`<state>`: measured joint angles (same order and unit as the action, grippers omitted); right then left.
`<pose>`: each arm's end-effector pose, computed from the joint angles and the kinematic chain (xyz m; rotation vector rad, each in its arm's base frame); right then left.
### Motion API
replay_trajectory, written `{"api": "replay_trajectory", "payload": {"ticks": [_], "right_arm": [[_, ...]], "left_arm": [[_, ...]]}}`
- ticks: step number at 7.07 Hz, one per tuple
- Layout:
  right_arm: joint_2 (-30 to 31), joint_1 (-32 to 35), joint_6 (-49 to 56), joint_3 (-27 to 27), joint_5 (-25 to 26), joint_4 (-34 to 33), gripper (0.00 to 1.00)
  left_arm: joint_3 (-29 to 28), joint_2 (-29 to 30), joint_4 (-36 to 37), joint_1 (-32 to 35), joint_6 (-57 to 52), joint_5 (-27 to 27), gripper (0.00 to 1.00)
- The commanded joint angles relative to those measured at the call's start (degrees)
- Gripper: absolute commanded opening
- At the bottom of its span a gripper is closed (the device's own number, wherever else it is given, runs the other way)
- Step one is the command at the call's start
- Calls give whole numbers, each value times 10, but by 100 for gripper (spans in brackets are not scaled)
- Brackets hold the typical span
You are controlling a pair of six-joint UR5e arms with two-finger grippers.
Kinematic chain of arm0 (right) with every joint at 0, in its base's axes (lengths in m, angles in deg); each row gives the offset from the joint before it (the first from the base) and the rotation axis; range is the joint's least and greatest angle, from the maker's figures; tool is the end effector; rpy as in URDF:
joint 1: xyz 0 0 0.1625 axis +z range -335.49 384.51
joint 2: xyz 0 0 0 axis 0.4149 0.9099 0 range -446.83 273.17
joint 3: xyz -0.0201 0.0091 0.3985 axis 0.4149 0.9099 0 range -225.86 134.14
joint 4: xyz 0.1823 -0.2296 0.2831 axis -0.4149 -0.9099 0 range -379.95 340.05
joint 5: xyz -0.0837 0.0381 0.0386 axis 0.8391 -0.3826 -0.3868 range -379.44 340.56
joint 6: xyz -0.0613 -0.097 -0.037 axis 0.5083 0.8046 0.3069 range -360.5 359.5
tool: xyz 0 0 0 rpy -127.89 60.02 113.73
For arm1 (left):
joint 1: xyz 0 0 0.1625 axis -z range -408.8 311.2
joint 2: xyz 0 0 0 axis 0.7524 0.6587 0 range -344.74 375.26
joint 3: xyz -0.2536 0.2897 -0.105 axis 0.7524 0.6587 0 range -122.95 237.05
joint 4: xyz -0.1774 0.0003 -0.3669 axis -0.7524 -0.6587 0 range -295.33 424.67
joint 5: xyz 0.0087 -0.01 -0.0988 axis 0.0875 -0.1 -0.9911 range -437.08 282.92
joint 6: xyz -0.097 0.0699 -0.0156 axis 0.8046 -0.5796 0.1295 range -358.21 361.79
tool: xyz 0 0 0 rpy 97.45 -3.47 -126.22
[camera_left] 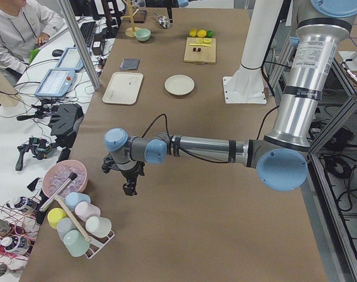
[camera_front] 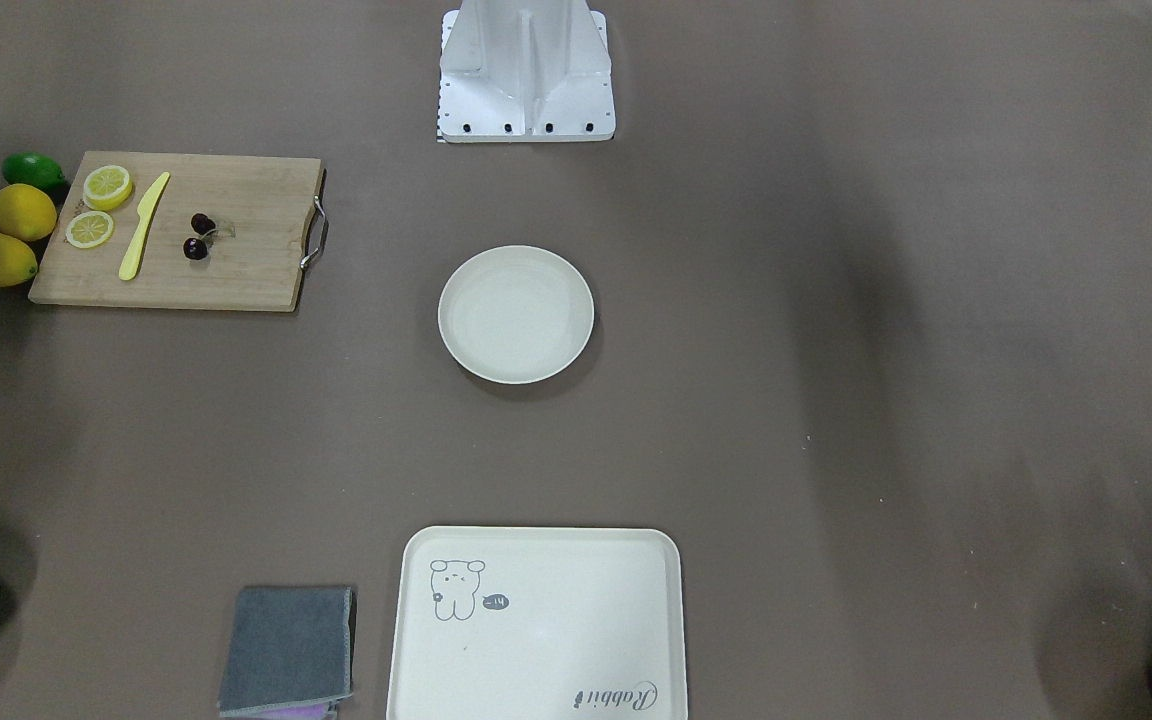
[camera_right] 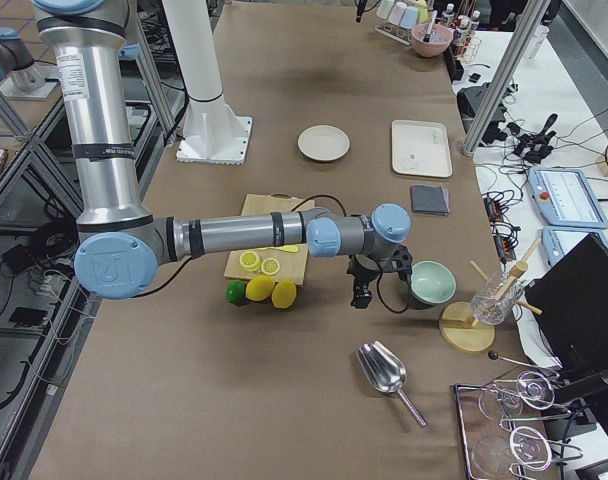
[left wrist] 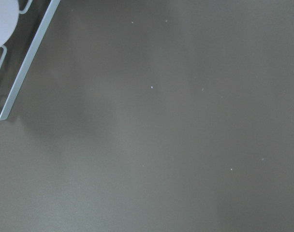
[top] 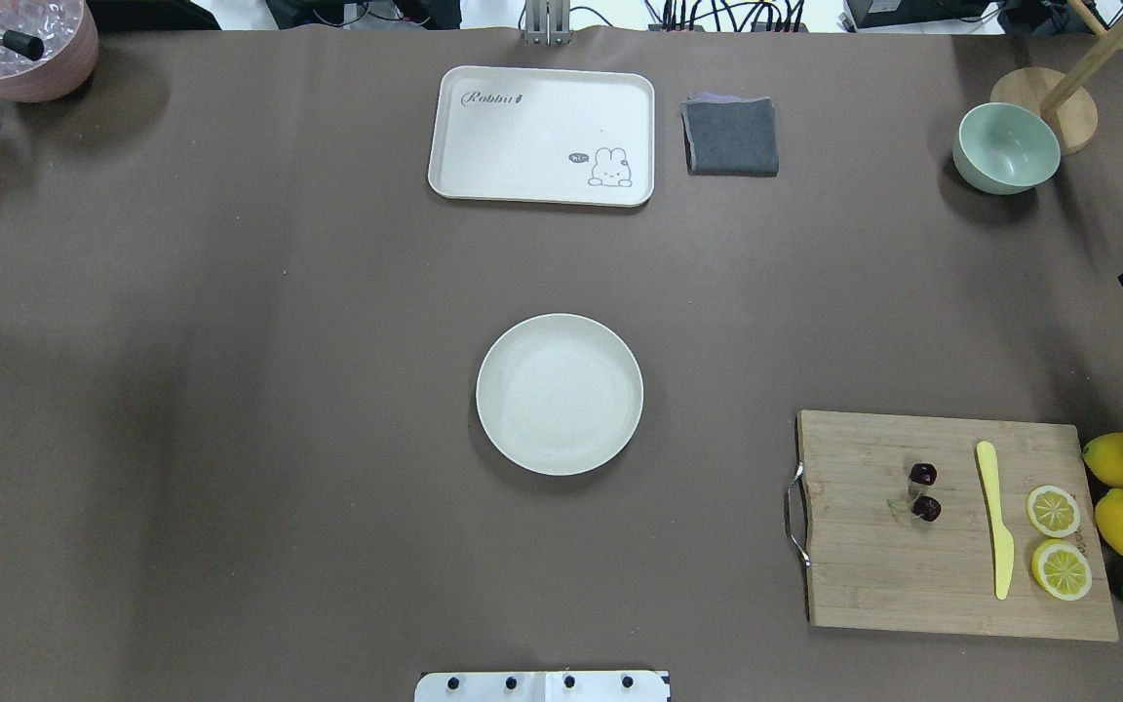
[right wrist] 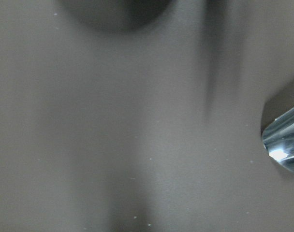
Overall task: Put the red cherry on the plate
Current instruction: 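Move the right gripper over the cherries on the cutting board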
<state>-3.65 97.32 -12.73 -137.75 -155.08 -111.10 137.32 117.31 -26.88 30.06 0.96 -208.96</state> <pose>-0.1139 -0.5280 0.5709 -0.0814 -0.8015 -0.1343 0.0590 -0.5731 0.6200 -0.0015 0.7351 0.2240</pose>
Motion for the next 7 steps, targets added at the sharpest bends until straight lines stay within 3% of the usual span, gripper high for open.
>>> {"api": "replay_trajectory", "payload": {"ticks": [1, 3, 4, 7], "right_arm": [[-23, -116, -271, -126, -1, -2, 100], [-23, -220, -411, -180, 16, -2, 100], [-8, -271, -428, -196, 68, -4, 100], [38, -315, -423, -202, 111, -1, 100]], "left_arm": [[-4, 5, 4, -2, 15, 0, 98], [1, 6, 3, -5, 42, -17, 98], [0, 5, 2, -6, 50, -43, 98], [24, 5, 2, -7, 86, -48, 98]]}}
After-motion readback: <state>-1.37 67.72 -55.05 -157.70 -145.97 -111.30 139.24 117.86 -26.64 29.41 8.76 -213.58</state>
